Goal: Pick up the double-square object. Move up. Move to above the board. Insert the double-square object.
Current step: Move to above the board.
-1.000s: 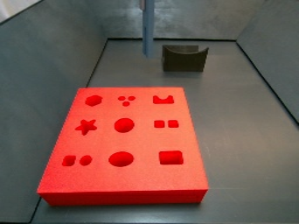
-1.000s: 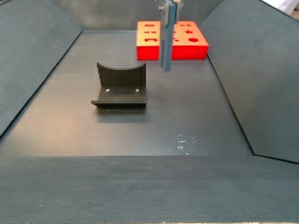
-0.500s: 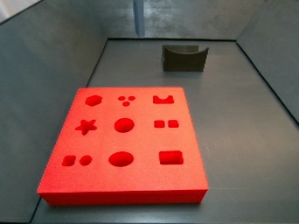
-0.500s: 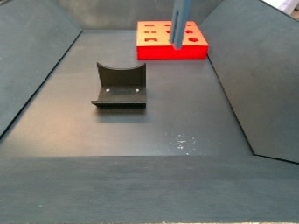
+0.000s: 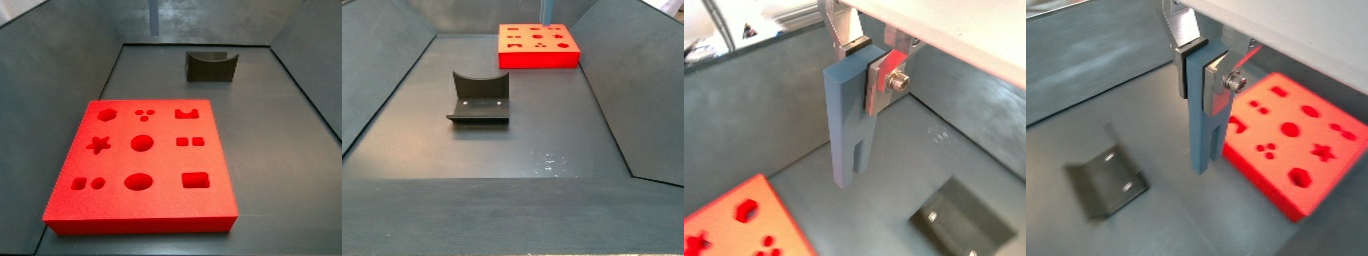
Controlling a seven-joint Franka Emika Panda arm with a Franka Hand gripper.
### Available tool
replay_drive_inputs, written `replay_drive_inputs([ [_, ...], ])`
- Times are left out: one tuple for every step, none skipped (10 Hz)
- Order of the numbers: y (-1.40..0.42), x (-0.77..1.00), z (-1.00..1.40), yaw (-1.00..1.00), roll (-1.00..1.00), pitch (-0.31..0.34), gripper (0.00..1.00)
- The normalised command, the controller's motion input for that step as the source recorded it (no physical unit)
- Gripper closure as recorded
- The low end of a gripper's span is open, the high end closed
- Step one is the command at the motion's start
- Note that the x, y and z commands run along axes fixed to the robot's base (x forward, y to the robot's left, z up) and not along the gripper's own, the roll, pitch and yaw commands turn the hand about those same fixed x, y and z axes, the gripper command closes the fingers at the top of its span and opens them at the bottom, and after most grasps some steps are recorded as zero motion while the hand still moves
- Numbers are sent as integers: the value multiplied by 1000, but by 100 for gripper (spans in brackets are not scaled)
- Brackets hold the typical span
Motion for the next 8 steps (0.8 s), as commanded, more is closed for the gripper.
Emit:
replay_drive_inputs([
  [-1000,128,313,-565,39,265,100],
  [-1000,143,320,-287,3,221,100],
  [-1000,158,322,-144,-16,190,100],
  [-1000,166,321,-53,-9,165,100],
  [-1000,186,322,-30,-2,141,100],
  [-877,189,289,-5,-3,137,100],
  [-594,153,199,-5,3,135,100],
  [-356,116,124,2,5,125,100],
])
